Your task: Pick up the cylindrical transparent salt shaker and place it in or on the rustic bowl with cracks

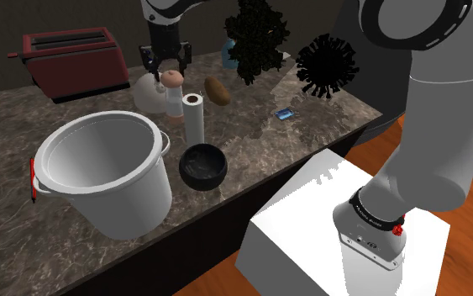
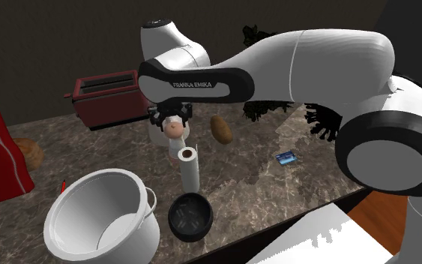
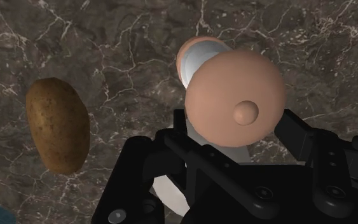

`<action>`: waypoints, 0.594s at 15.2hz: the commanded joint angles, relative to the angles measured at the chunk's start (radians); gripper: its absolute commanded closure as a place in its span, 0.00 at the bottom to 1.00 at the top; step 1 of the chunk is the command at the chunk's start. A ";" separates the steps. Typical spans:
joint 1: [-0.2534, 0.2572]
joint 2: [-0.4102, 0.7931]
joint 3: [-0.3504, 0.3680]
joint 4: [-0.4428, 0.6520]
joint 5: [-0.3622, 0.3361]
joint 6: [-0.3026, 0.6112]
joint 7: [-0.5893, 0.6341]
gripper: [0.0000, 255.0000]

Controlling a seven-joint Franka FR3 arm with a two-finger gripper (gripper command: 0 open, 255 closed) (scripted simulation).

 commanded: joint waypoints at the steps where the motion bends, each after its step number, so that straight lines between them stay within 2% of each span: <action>1: 0.001 -0.004 0.001 0.021 0.002 -0.025 -0.001 1.00; 9: 0.010 0.001 0.003 0.136 0.003 -0.135 -0.008 1.00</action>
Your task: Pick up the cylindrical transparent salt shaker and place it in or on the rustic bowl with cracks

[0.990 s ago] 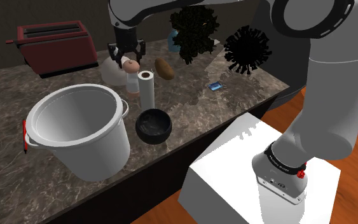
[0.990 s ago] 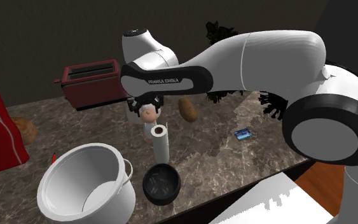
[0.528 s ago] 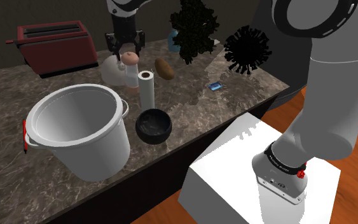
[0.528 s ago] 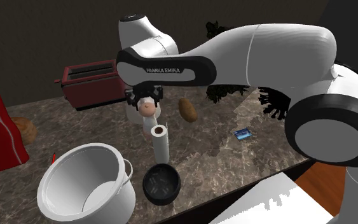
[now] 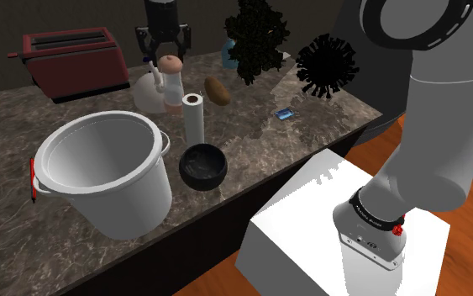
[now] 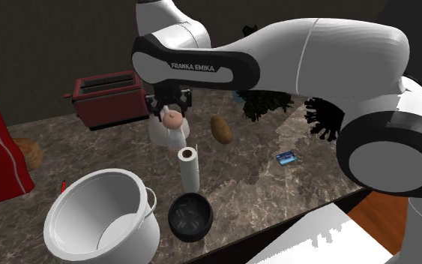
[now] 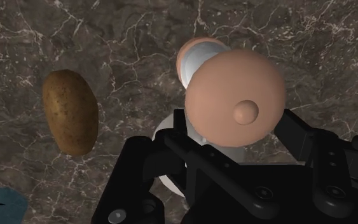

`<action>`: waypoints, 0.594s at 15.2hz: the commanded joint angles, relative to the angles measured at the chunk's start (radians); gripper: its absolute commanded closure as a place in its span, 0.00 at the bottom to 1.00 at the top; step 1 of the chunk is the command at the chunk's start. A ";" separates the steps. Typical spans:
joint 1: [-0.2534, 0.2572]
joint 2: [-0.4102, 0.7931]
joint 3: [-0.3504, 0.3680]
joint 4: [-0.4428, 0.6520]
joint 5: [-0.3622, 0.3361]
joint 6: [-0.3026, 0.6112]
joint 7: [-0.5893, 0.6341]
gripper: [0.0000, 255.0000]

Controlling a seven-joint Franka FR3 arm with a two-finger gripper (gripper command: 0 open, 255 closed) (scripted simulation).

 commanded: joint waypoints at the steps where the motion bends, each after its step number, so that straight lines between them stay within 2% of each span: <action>1: 0.005 0.008 0.000 0.043 -0.001 -0.035 0.000 1.00; 9: 0.022 0.041 0.000 0.205 -0.007 -0.163 -0.007 1.00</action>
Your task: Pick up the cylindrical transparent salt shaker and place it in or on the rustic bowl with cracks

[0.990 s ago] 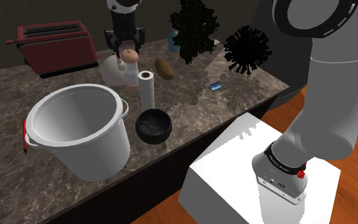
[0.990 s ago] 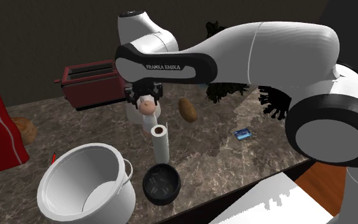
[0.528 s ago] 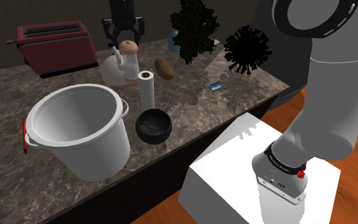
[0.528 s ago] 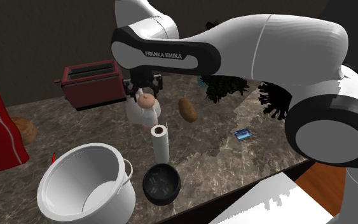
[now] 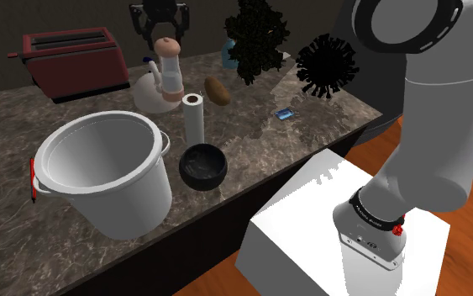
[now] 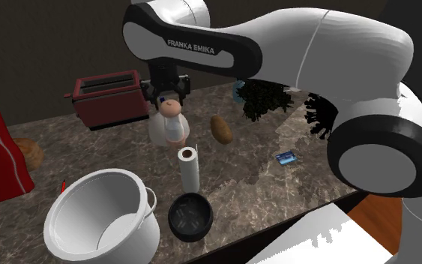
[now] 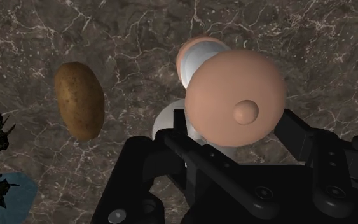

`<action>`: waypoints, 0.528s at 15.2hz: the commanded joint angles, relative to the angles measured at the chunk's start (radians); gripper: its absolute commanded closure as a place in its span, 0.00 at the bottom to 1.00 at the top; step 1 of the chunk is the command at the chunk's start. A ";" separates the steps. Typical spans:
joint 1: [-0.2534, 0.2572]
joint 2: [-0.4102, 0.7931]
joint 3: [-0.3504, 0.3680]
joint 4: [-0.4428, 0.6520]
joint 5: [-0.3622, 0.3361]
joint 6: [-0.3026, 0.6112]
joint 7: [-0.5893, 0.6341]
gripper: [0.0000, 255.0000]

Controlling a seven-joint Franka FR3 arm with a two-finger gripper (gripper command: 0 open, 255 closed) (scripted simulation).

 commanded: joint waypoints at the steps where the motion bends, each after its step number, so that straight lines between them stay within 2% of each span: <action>1: 0.006 0.011 0.000 0.046 -0.002 -0.035 -0.001 1.00; 3: 0.010 0.022 -0.001 0.084 -0.004 -0.061 -0.002 1.00; 8: 0.002 -0.203 0.026 -0.213 0.035 0.010 0.048 1.00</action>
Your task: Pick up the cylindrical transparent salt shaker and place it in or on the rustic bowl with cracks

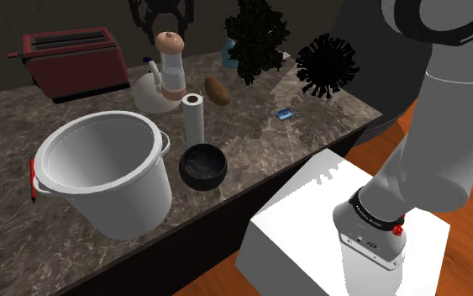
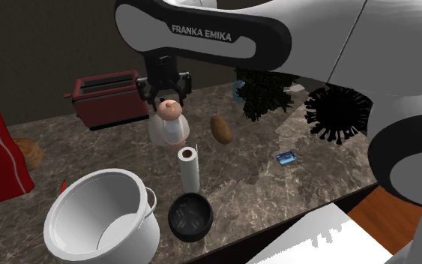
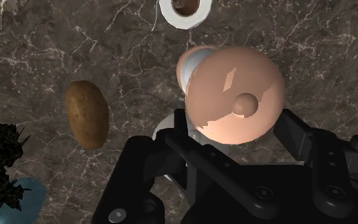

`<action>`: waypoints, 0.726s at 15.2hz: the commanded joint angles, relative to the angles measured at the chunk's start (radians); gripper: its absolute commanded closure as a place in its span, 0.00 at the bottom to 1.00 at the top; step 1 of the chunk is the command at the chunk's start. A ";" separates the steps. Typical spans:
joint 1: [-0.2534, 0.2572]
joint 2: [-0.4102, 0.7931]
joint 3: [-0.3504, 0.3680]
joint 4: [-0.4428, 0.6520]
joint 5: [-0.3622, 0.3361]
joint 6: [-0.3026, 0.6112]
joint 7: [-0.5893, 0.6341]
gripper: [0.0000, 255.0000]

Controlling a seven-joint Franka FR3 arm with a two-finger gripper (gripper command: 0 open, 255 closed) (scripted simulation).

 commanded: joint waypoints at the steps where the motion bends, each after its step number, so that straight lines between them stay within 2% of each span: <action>1: -0.005 -0.095 0.010 -0.121 0.019 0.026 0.017 1.00; 6: 0.008 -0.265 0.035 -0.298 0.060 0.038 0.063 1.00; 11: 0.031 -0.411 0.060 -0.423 0.102 0.022 0.111 1.00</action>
